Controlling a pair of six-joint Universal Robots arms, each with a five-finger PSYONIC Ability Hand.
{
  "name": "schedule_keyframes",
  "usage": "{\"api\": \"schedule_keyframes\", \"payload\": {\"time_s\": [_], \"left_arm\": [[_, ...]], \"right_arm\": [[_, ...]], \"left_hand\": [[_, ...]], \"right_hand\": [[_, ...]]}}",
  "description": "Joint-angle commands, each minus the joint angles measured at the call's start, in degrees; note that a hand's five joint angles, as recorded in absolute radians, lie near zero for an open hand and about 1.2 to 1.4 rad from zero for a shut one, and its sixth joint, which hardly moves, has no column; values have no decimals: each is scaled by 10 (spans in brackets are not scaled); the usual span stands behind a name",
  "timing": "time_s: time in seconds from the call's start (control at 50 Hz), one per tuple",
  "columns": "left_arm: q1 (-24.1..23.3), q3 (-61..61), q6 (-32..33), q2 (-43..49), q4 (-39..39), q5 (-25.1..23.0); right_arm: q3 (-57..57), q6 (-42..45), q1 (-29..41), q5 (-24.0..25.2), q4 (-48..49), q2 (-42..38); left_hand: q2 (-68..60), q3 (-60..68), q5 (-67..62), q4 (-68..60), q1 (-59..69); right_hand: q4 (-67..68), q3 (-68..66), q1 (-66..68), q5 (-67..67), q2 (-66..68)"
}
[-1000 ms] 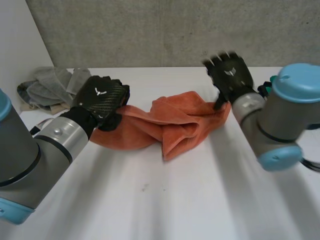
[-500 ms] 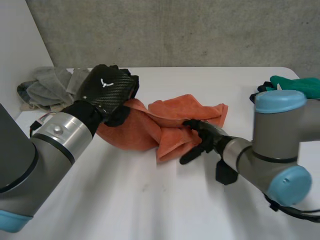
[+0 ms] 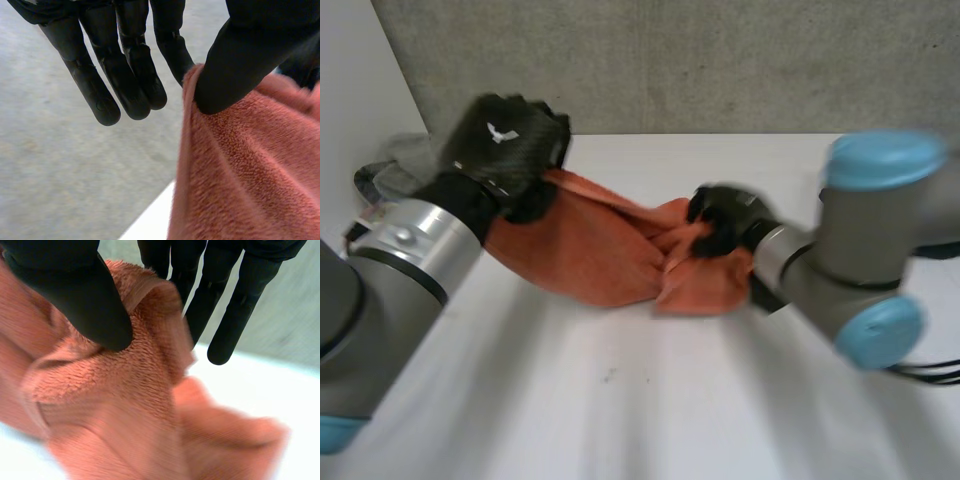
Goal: Fold the laundry.
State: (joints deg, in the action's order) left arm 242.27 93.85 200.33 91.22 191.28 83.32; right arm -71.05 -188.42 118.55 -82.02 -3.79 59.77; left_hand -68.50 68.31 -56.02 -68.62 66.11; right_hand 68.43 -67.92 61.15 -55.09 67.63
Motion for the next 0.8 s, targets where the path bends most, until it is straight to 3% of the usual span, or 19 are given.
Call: {"api": "schedule_keyframes", "payload": {"time_s": [0.02, 0.2, 0.34, 0.42, 0.5, 0.52, 0.58, 0.62, 0.7, 0.8], "left_arm": [[65, -11, 1, -50, -4, 1], [78, -13, 9, -11, -33, -27], [77, -61, 96, 148, -32, -34], [70, -189, 166, 232, -14, -25], [63, -340, 189, 272, 40, -9], [65, -382, 184, 273, 84, -2], [67, -407, 169, 267, 156, 14], [62, -402, 158, 253, 210, 23], [60, -343, 148, 219, 219, 25], [58, -236, 147, 191, 207, 25]], "right_arm": [[-23, 350, -83, -17, -53, 141], [-34, 506, -87, -14, -136, 190], [-17, 580, -84, -39, -127, 98], [58, 604, -83, -82, -56, 25], [143, 633, -83, -104, 107, -12], [161, 647, -83, -101, 194, -15], [161, 660, -83, -78, 336, -10], [143, 662, -83, -40, 442, 4], [94, 659, -84, 35, 472, 29], [29, 660, -89, 55, 438, 36]], "left_hand": [[-115, 117, -140, -114, 139], [-115, 117, -140, -114, 139], [-115, 117, -140, -114, 139], [-115, 117, -140, -114, 139], [-115, 117, -140, -114, 139], [-115, 117, -140, -114, 139], [-115, 117, -140, -114, 139], [-115, 117, -140, -114, 139], [-115, 117, -140, -114, 139], [-115, 117, -140, -114, 139]], "right_hand": [[116, -121, 189, -149, 124], [116, -121, 189, -149, 124], [116, -121, 189, -149, 124], [116, -121, 189, -149, 124], [116, -121, 189, -149, 124], [116, -121, 189, -149, 124], [116, -121, 189, -149, 124], [116, -121, 189, -149, 124], [116, -121, 189, -149, 124], [116, -121, 189, -149, 124]]}}
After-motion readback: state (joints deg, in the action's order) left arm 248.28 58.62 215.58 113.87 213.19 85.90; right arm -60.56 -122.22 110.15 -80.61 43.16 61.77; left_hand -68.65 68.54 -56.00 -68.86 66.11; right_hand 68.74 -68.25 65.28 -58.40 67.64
